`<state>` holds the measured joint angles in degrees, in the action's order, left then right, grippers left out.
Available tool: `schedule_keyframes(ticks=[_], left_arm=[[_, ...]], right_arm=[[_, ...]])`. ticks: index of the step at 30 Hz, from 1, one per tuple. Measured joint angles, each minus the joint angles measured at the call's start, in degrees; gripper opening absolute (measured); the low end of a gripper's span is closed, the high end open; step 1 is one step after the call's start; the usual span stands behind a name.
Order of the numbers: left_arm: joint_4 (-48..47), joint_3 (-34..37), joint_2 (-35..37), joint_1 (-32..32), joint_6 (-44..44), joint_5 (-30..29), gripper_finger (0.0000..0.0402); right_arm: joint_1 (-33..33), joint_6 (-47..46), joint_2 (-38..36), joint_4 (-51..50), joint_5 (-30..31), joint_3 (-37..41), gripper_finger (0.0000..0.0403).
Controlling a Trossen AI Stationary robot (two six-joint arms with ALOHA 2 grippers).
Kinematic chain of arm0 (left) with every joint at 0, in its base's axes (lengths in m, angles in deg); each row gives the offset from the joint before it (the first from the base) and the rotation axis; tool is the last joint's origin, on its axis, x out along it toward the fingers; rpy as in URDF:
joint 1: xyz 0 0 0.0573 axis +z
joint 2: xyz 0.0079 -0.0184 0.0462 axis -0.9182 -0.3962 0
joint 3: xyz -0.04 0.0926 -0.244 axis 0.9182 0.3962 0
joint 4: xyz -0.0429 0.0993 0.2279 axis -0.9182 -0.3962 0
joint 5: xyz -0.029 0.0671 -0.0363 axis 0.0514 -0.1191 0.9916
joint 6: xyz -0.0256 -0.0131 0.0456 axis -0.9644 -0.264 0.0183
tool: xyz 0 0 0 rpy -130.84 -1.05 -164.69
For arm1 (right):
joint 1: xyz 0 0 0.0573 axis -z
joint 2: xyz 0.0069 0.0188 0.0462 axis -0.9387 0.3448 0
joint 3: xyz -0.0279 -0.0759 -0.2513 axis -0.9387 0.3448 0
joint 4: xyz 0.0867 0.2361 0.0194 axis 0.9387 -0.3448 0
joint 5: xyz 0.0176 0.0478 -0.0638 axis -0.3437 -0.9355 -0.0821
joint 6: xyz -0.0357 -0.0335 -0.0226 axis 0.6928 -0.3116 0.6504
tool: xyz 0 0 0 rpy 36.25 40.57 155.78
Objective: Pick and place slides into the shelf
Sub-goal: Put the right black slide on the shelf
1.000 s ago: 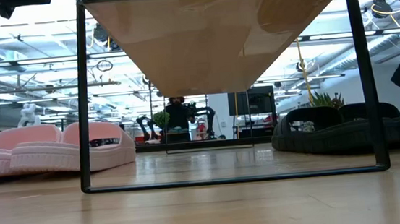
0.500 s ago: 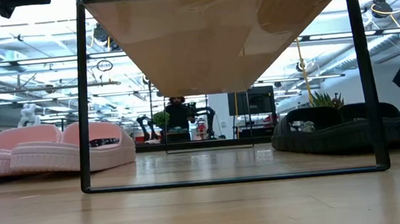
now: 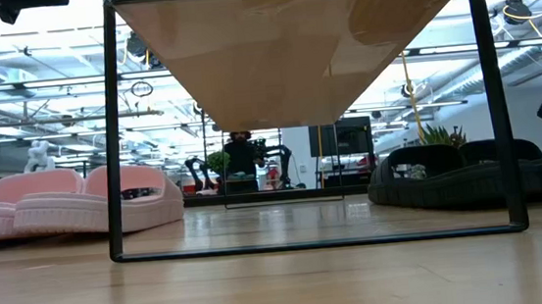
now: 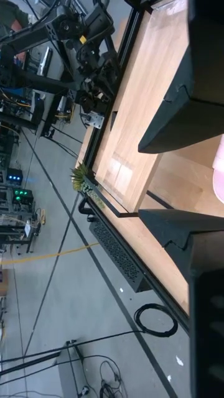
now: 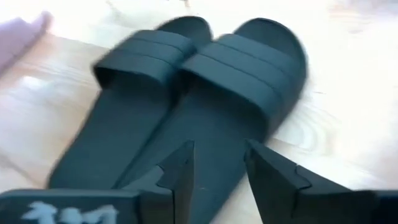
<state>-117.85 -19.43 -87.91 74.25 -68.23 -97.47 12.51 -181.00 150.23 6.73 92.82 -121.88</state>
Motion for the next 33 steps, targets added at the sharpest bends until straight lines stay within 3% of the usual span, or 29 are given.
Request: schedule_keyframes(ticks=[11,33], left_arm=[[0.0,0.0,0.0,0.0,0.0,0.0,0.0157],[0.0,0.0,0.0,0.0,1.0,-1.1,0.0157]], right_arm=[[1.7,-0.2,0.0,11.3,2.9,7.4,0.0136],[13.0,11.6,0.0,10.5,4.6,8.4,0.0134]])
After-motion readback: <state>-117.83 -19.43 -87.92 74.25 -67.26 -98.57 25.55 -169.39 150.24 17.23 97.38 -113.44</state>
